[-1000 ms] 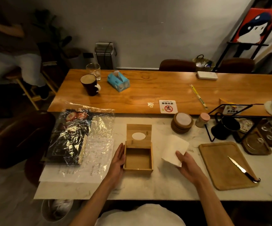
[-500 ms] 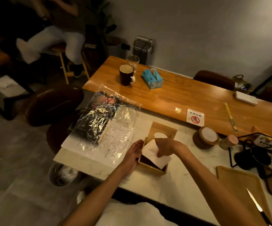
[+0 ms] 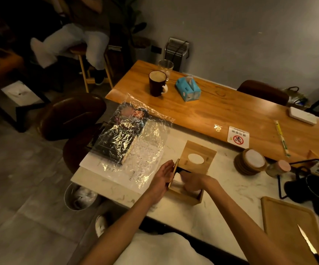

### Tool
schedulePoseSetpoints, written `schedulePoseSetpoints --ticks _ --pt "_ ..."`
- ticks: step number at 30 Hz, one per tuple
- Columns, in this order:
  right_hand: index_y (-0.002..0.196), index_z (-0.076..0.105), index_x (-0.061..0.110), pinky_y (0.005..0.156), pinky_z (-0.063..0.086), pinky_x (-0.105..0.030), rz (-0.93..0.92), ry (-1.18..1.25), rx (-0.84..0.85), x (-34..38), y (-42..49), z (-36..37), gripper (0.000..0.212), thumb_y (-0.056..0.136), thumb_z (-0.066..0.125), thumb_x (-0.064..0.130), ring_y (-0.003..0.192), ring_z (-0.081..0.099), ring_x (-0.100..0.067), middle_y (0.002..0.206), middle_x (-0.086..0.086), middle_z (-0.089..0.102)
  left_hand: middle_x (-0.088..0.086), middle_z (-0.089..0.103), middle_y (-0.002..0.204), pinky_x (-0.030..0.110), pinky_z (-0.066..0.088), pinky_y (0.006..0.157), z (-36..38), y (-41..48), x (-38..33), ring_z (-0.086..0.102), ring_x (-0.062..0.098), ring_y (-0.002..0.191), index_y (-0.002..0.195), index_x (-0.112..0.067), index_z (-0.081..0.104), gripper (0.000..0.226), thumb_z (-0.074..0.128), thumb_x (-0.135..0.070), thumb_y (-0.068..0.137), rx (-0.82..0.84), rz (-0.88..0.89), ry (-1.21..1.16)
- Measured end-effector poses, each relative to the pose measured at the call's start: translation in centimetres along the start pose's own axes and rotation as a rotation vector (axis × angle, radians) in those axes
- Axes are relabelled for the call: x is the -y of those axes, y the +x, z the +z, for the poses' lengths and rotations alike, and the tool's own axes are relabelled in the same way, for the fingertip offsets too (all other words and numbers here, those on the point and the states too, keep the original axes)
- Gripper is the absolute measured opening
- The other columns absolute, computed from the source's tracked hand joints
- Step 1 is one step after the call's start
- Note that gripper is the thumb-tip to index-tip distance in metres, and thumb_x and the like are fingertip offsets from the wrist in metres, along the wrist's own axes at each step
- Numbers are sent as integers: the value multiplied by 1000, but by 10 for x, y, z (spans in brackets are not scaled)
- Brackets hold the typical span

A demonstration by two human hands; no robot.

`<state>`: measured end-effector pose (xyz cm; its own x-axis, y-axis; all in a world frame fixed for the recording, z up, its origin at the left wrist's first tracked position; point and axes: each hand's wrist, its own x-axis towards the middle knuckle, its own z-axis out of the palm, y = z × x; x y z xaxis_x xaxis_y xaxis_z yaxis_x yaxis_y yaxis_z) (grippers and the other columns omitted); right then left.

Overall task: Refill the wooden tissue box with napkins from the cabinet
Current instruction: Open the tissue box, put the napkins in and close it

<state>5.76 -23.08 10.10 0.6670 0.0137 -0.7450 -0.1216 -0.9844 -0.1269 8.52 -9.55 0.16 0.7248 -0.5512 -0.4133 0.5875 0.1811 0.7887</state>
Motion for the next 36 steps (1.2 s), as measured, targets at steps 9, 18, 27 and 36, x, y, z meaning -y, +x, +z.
schedulePoseSetpoints --ticks 9,18,27,36 --pt "70 47 7 61 34 -23 167 288 -17 3 21 1 23 91 43 -3 63 39 -15 75 -6 45 3 46 145 28 40 110 -1 0 -2 42 15 136 141 -18 42 50 46 6 97 14 -16 21" --pt "111 61 16 88 49 -41 301 438 -285 18 25 29 34 86 44 31 105 62 -31 114 -12 67 1 47 145 34 34 115 -3 0 0 42 14 136 144 -16 41 54 46 8 96 22 -31 70" --pt "127 55 13 86 53 -36 296 460 -323 11 14 40 48 80 54 16 106 63 -31 119 -12 66 5 47 147 25 41 108 -1 -2 -1 43 15 136 144 -11 41 56 45 13 94 -15 -14 48" --pt "132 51 13 93 48 -39 328 433 -312 17 11 41 55 81 57 34 116 58 -31 129 -11 59 9 46 147 40 30 118 0 -1 1 40 20 139 141 -9 44 54 44 14 93 -48 -15 83"
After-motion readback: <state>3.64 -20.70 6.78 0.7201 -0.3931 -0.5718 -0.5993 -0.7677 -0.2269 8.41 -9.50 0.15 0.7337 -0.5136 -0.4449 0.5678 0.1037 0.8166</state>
